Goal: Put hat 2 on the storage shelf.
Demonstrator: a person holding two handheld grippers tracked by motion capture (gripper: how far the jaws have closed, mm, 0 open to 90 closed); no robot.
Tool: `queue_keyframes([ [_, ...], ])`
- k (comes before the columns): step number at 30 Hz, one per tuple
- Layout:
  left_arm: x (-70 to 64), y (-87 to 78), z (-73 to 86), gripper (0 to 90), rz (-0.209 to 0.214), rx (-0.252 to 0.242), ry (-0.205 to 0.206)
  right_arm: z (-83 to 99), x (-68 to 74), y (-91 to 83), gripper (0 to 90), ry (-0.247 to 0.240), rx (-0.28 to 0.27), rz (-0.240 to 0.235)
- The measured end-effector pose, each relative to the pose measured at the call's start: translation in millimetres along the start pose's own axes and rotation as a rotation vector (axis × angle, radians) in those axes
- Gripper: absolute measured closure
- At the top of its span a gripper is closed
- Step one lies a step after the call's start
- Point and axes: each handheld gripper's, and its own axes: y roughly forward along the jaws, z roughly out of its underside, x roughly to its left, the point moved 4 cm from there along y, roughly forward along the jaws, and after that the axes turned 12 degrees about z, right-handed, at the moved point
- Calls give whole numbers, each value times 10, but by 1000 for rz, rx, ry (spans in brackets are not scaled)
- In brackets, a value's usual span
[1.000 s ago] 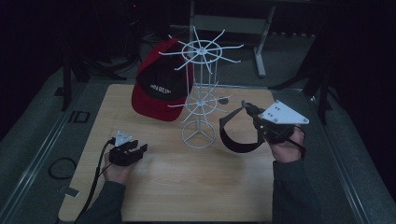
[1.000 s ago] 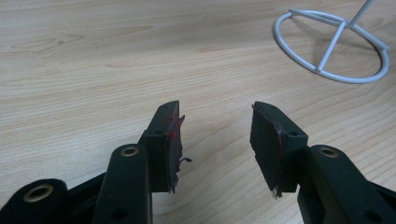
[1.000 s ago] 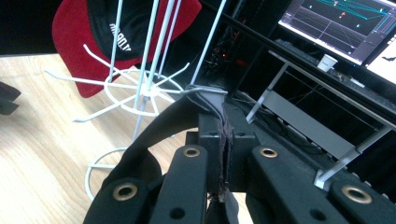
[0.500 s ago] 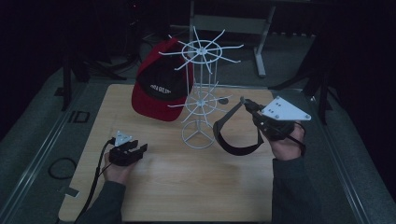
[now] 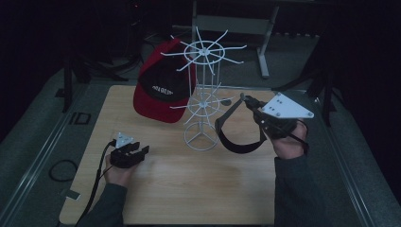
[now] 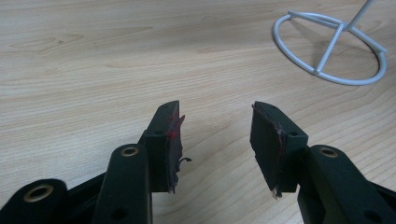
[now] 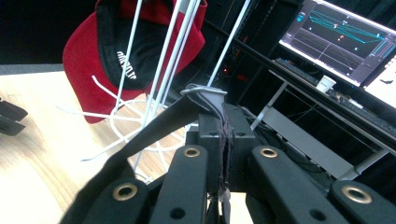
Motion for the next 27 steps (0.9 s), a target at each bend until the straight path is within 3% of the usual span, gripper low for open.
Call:
queue_keyframes([
  [27, 2, -1, -3, 537, 10, -4, -9, -253, -125, -27, 880, 0, -56, 2],
])
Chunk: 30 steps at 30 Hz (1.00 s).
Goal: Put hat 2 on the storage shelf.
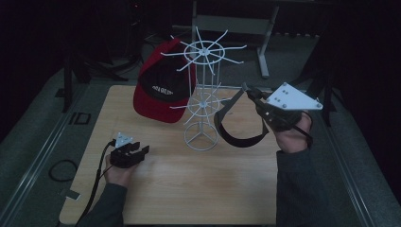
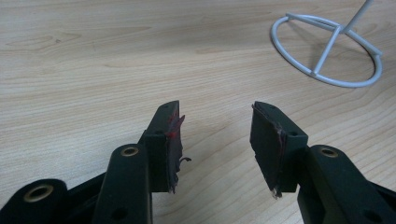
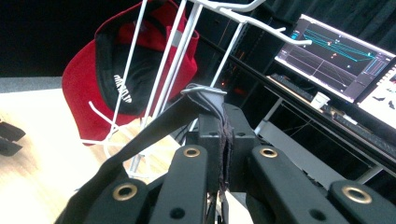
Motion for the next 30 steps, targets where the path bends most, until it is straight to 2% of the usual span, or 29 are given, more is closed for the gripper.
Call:
queue_keyframes([
  [12, 6, 3, -2, 537, 7, -2, -6, -110, -51, 4, 880, 20, -31, 7],
  [21, 9, 7, -4, 537, 9, -4, -8, -188, -111, 13, 880, 67, -68, 12],
  [30, 10, 7, -6, 537, 8, -4, -9, -243, -135, 18, 880, 78, -85, 12],
])
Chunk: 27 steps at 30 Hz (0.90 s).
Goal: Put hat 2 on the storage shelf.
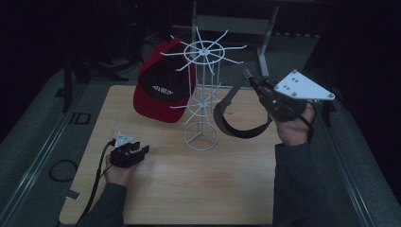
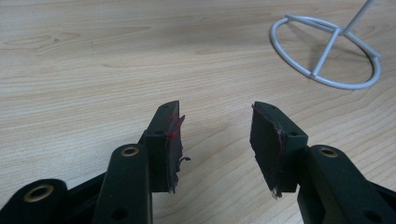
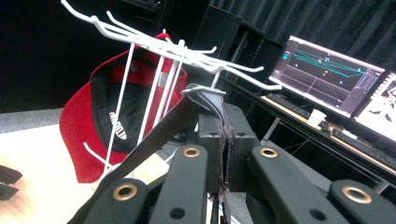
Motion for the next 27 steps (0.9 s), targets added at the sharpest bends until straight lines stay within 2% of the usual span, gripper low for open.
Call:
queue_keyframes([
  [16, -3, -8, 2, 537, -1, 0, 3, -203, -60, 65, 880, 4, -36, 11],
  [27, -4, -6, 2, 537, -2, 0, 5, -254, -79, 173, 880, 19, -39, 1],
])
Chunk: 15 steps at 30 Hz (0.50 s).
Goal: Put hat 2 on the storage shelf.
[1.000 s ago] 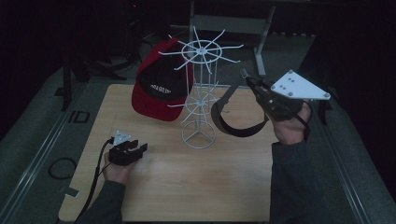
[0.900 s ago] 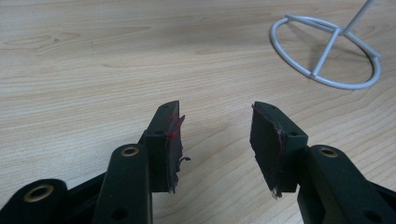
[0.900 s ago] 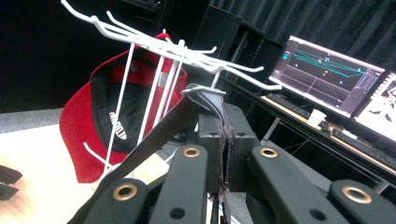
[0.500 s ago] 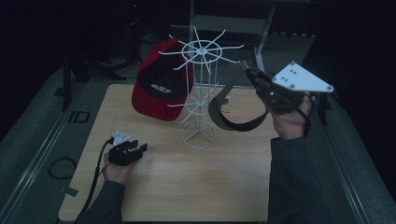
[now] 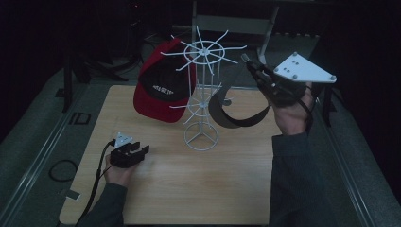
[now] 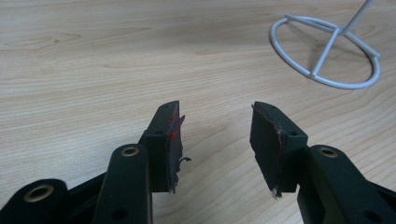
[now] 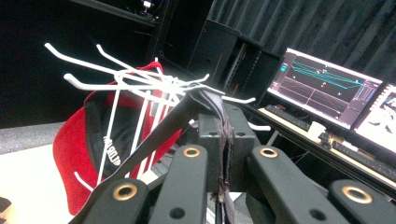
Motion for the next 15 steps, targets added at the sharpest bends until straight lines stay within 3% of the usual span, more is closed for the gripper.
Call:
queue_keyframes([
  [15, -1, -2, 0, 537, 1, 1, 1, 51, -4, 164, 880, 8, 36, 0],
])
